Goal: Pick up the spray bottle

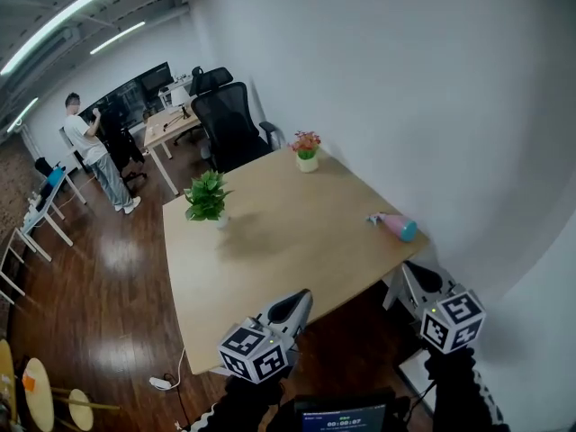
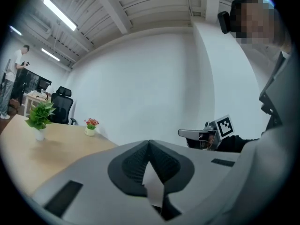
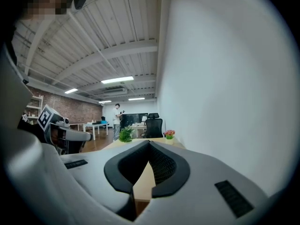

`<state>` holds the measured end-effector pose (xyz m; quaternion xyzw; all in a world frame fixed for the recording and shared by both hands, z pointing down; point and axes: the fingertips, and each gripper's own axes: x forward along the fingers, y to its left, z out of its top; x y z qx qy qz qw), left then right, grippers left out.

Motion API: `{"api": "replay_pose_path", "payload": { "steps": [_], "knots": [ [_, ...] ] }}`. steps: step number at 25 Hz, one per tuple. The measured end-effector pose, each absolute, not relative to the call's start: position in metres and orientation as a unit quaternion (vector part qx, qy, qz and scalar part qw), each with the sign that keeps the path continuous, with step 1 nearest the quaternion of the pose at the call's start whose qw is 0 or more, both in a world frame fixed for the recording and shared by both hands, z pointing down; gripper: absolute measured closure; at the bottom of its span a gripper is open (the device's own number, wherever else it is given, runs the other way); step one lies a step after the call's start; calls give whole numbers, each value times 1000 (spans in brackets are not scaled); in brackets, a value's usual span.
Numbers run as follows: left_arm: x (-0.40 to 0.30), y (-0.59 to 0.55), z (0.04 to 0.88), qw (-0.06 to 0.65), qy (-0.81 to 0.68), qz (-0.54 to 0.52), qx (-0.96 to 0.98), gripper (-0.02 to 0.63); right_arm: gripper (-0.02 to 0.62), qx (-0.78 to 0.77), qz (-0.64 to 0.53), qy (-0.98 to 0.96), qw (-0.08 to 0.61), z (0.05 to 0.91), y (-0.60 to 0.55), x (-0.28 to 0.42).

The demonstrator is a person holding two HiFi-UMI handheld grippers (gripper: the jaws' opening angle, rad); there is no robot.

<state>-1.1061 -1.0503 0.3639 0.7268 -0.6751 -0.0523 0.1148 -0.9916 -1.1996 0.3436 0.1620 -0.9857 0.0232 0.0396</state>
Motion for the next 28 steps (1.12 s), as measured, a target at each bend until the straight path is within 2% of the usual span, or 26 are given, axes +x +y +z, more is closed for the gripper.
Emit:
{"api": "replay_pose_path", "payload": {
  "steps": [7,12,17,20,21,26,27,28],
  "knots": [
    [-1200,-1199,375,127,-666,-60,732,603,589,174,36,-983,46,359,-1341,-1084],
    [-1283,-1290,385,136,-648,-55,747,603,589,197,32,-976,82,371,-1425,-1163],
    [-1386,-1407,401,152,-666,-30,730,603,589,179,21,-971,154,392,-1538,-1254],
    [-1404,-1465,423,192,-650,-46,734,603,589,148,49,-967,200,413,-1595,-1290],
    [-1400,-1479,427,199,-643,-45,738,603,526,133,68,-966,211,416,-1606,-1296],
    [-1415,-1532,444,230,-651,-54,721,603,515,106,78,-949,286,448,-1661,-1320],
    [-1415,-1539,448,239,-654,-53,716,603,478,97,78,-943,310,458,-1670,-1324],
    [-1415,-1546,455,250,-657,-43,710,603,409,87,85,-935,333,469,-1676,-1326]
  ]
}}
